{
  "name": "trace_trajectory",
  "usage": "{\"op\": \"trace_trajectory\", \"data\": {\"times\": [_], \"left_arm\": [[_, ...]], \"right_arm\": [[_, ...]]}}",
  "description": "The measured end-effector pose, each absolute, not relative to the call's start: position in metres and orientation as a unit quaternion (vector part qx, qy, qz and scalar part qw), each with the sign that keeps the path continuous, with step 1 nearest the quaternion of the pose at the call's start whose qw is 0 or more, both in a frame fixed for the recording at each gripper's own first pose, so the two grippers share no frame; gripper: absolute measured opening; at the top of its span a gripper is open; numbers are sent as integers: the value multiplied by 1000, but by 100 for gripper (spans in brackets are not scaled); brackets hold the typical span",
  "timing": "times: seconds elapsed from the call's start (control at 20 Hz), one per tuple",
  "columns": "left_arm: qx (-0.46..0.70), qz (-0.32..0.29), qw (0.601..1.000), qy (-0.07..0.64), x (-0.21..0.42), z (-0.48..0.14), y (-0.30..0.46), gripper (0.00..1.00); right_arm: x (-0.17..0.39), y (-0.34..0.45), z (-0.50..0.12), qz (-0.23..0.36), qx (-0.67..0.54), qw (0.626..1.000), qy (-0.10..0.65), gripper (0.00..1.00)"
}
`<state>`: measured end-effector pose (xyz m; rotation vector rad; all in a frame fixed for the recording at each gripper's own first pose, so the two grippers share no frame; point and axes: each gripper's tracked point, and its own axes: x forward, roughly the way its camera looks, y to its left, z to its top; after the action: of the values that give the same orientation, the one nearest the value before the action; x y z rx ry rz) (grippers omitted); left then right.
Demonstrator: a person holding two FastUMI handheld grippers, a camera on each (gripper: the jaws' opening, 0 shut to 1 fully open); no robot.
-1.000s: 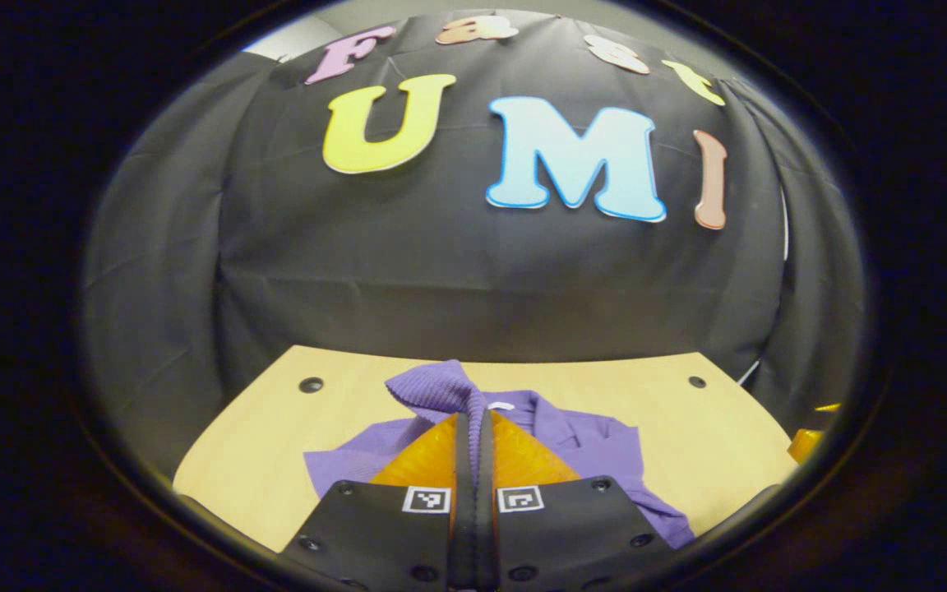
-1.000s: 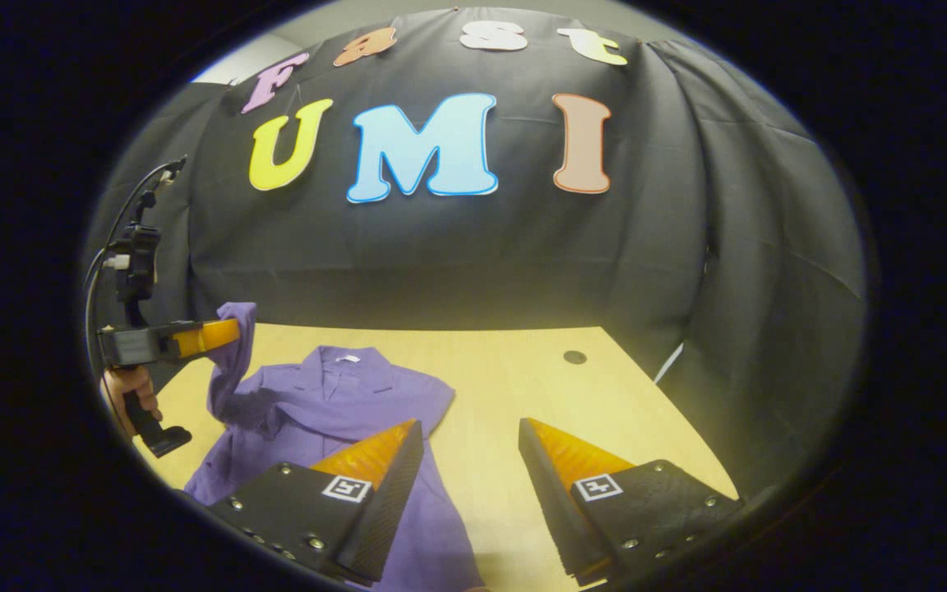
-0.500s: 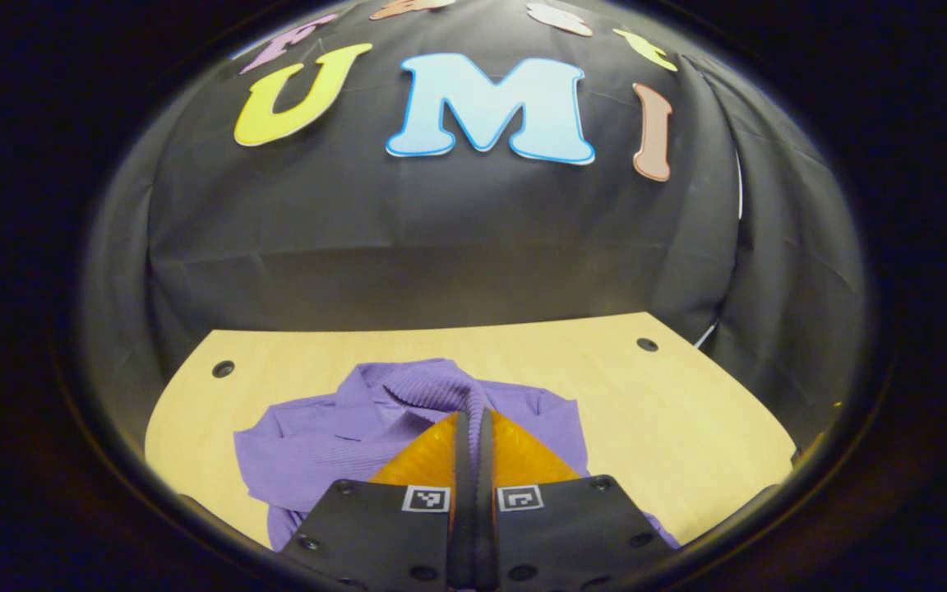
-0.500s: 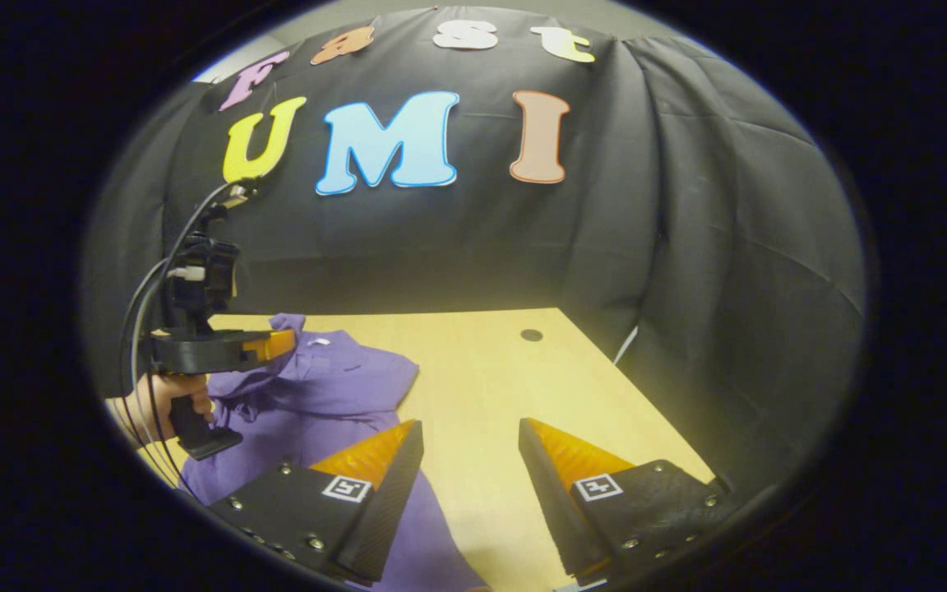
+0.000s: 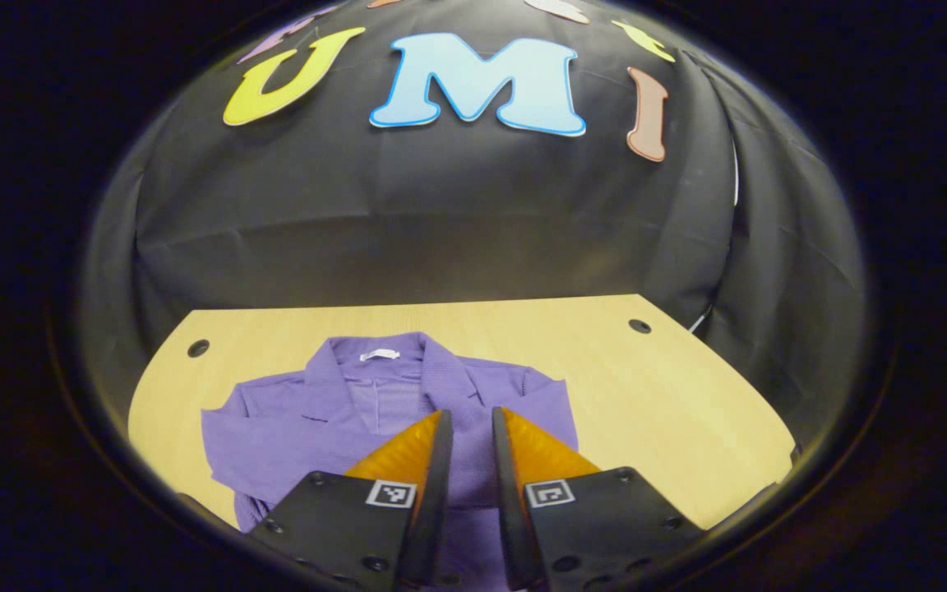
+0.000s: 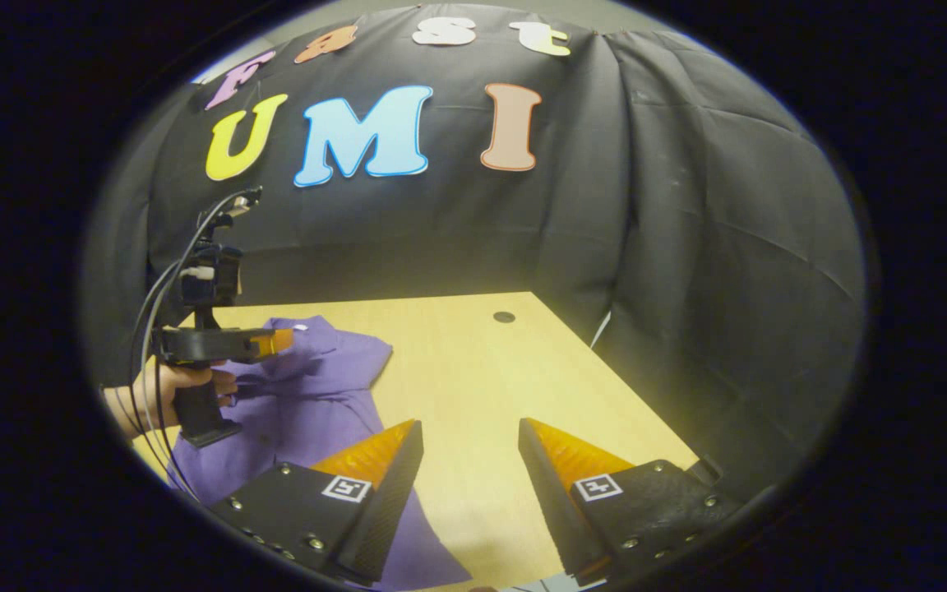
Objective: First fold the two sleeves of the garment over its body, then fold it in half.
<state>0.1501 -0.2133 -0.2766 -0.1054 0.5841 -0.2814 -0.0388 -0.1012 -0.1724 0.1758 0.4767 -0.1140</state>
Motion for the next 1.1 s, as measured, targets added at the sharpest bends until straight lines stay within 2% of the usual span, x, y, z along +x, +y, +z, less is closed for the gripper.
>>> {"op": "trace_trajectory", "data": {"times": [0.05,0.15,0.2,0.25,0.5,0.6,1.1], "left_arm": [[-52,-137,947,287,146,-274,-212,53],[-47,-129,951,277,139,-265,-204,80],[-43,-123,954,272,135,-261,-199,81],[-40,-117,956,268,128,-256,-193,88],[-57,-87,960,260,86,-243,-158,92],[-61,-75,960,262,64,-244,-140,97],[-42,-66,951,299,-63,-274,-57,97]], "right_arm": [[-38,-101,-177,-48,80,967,236,75],[-34,-101,-182,-33,59,971,230,75],[-32,-99,-185,-22,48,973,226,75],[-32,-96,-187,-10,39,974,224,75],[-41,-71,-213,53,39,969,236,75],[-49,-66,-220,56,45,967,243,75],[-90,-32,-272,52,93,943,316,75]]}}
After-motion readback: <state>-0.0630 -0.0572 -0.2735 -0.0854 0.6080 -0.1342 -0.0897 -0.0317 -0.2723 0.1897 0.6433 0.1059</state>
